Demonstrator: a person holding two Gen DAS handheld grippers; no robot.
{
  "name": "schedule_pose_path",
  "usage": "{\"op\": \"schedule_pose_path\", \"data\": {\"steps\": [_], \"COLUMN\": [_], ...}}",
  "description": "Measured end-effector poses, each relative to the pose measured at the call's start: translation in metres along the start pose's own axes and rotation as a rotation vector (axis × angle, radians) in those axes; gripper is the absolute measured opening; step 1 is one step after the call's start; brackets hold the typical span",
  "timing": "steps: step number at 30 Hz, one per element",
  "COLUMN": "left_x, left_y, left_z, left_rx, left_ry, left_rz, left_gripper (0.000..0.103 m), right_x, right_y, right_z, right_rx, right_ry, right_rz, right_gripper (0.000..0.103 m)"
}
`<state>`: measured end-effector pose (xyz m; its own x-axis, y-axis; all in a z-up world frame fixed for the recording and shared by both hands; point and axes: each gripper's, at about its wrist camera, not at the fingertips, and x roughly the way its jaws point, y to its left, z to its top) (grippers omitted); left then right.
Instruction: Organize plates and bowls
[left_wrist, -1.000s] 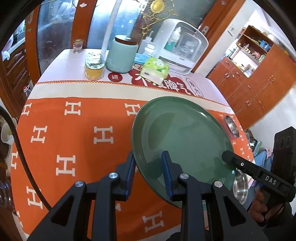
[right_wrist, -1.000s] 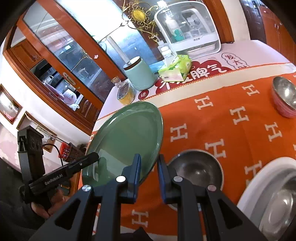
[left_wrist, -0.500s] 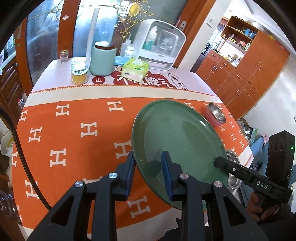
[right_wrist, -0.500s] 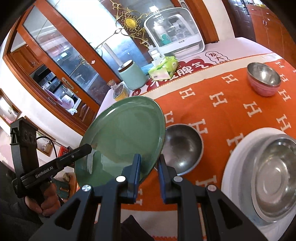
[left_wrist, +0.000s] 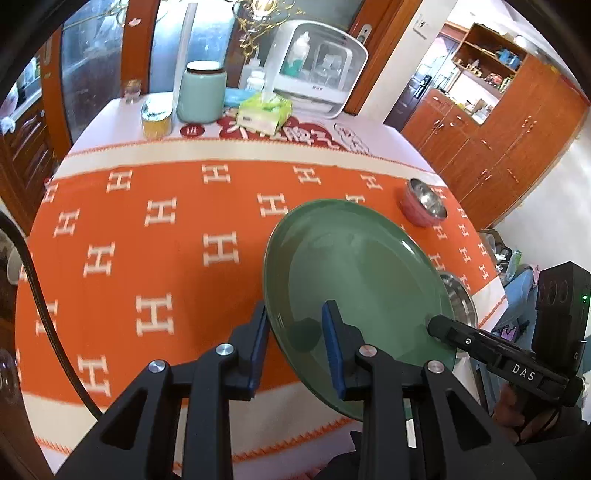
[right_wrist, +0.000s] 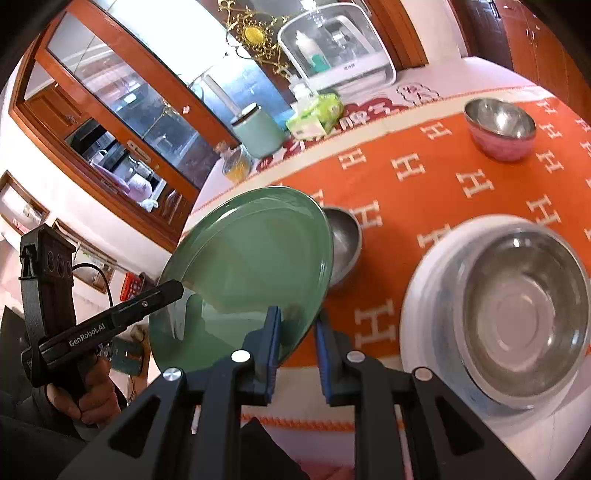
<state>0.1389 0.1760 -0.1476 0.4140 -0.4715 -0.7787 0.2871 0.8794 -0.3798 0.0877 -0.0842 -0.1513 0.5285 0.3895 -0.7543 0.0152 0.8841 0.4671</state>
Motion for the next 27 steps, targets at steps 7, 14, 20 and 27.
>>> {"op": "schedule_pose_path", "data": {"steps": [7, 14, 20, 27], "left_x": [0.006, 0.013, 0.025, 0.045], "left_y": [-0.009, -0.008, -0.012, -0.011], "left_z": [-0.037, -0.066, -0.083, -0.094], "left_rx": [-0.057, -0.113, -0.127, -0.138], "left_ry": [0.043, 0.069, 0.105, 0.165], "left_rz": [0.043, 0.072, 0.108, 0.147], "left_gripper": [0.026, 0.026, 0.026, 0.026], "right_x": [0.001, 0.006, 0.016, 0.031], "right_y": [-0.014, -0.022, -0.030, -0.037], "right_z": [-0.021, -0.039, -0.049, -0.056], "right_rx": [-0.023, -0.059, -0.078, -0.092], "right_ry": [0.090, 0.173, 0.241, 0.302], "right_rz": [0.008, 0.010, -0.005, -0.046], "right_gripper": [0.018, 0.019, 0.019, 0.019]}}
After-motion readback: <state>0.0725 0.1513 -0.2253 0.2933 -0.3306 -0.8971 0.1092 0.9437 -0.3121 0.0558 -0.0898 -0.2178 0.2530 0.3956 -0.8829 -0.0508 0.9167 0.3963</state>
